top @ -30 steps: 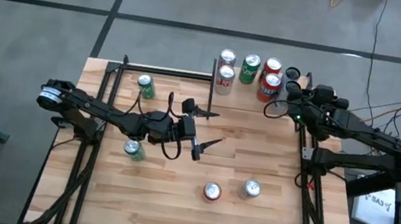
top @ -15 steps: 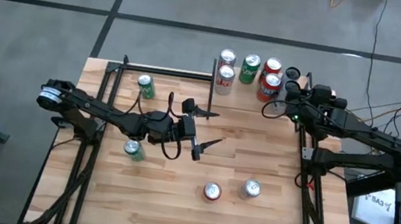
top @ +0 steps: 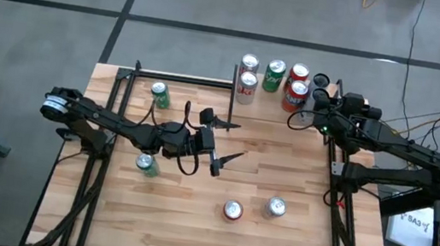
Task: Place canned beverage on shelf
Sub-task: Put the white soda can on the shelf aligned to the right of the other silver soda cans
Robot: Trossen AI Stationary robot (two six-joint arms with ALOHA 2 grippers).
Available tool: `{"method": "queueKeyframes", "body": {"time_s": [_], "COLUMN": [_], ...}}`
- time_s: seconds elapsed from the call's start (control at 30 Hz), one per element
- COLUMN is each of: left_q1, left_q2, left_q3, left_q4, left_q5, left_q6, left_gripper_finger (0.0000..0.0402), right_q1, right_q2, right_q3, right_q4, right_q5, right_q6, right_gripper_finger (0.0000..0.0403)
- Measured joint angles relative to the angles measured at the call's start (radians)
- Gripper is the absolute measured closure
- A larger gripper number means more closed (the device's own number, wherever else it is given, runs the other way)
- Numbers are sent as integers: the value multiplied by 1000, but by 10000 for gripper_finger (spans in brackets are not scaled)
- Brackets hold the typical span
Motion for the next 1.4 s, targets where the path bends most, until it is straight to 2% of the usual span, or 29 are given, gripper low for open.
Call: {"method": "queueKeyframes", "body": {"time_s": [0.43,0.67,1.17,1.3,1.4], "left_q1": [0,0,0,0,-1], "left_q2": [0,0,-1,6,15], "left_q3": [0,0,0,0,0], "left_q4": [5,15,-3,-1,-3], "left_q5": [0,0,1,78,85], "left_q6": [0,0,4,40,41], "left_gripper_finger": [49,49,49,49,49], "right_q1": [0,0,0,0,0], "right_q2": [-5,-5,2,2,2], "right_q3": [0,0,0,0,0], "right_q4": [6,7,10,10,6], "right_q5": [32,84,93,89,70], "right_q6": [-24,-42,-45,-48,-50], "right_gripper_finger": [140,141,142,136,137]}}
